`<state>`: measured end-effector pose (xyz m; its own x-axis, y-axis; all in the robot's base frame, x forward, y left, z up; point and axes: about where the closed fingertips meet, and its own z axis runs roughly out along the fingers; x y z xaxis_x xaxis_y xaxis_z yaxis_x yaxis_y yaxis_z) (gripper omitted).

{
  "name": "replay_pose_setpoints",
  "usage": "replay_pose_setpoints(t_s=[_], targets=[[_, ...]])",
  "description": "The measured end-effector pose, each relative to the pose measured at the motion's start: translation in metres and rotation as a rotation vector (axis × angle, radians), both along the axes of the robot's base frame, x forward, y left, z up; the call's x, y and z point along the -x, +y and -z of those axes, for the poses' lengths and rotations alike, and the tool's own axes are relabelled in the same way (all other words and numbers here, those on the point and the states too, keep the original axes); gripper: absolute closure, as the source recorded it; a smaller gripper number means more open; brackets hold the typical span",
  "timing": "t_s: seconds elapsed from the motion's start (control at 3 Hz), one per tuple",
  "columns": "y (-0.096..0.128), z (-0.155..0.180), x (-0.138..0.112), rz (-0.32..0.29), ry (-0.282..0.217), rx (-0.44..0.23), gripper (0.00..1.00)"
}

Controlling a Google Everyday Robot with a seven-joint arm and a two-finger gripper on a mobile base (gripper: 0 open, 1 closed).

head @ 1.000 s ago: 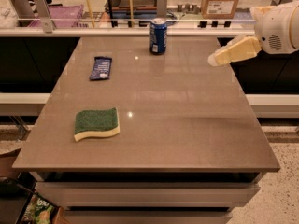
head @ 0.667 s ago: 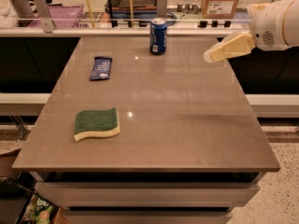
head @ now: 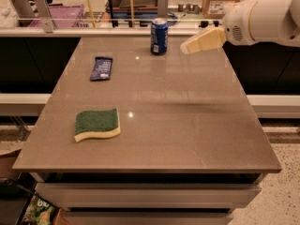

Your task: Pick pepsi can

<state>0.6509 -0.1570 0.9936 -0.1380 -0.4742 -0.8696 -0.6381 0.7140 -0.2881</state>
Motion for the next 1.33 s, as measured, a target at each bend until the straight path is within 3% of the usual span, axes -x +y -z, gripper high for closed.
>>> replay_pose_setpoints(t_s=[0.67, 1.33], targets=[[0.036, 0.017, -0.040, 0.069, 0.013, -0.148, 0.00], [0.043, 0.042, -0.078, 0.117, -0.008, -0.261, 0.00]])
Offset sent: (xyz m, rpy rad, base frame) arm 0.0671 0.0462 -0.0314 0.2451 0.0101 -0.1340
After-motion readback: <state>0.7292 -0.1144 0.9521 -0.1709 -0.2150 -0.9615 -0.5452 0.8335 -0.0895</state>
